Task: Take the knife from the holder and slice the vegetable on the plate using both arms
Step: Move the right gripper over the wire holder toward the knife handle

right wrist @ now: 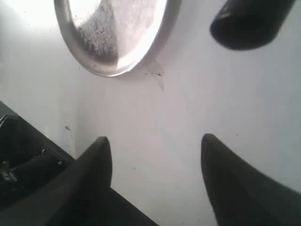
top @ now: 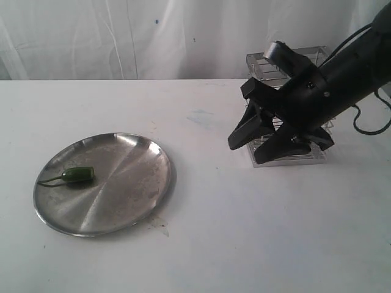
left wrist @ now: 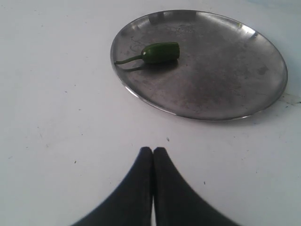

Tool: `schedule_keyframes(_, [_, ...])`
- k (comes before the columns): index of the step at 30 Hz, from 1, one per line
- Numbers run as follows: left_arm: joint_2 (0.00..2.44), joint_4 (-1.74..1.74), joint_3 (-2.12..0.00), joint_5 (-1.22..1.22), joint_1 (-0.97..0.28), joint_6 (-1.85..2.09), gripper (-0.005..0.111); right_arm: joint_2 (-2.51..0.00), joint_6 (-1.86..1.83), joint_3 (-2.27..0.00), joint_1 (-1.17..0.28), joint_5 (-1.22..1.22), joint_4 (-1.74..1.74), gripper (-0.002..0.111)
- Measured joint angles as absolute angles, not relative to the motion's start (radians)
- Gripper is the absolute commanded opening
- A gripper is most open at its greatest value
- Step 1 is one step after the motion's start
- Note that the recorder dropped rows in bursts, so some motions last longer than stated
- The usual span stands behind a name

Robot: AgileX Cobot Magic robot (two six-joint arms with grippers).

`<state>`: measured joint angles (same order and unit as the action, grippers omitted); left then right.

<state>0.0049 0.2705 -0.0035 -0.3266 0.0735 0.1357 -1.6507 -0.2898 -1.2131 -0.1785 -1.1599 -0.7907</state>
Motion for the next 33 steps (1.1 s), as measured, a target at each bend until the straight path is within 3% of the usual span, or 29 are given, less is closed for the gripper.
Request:
schedule_keyframes(10, [0.005, 0.270, -0.003, -0.327, 0.073, 0.136, 0.000, -1.651, -0.300, -1.213, -0.156, -1.064, -0.718, 0.054])
schedule_keyframes(20, [0.005, 0.270, -0.003, -0.327, 0.073, 0.136, 0.000, -1.515, -0.415, -1.227, -0.172, -1.116, -0.626, 0.044])
schedule_keyframes(26, [0.005, 0.270, -0.003, -0.327, 0.073, 0.136, 0.000, -1.352, -0.739, -1.266, -0.349, -1.038, -0.541, 0.044])
schedule_keyframes(29, [0.005, 0.270, -0.003, -0.327, 0.073, 0.136, 0.000, -1.379, -0.831, -1.268, -0.478, -0.920, -0.121, 0.044])
schedule_keyframes(33, [0.005, 0.270, -0.003, -0.327, 0.073, 0.136, 0.000, -1.448, -0.968, -1.268, -0.575, -0.896, 0.133, 0.051])
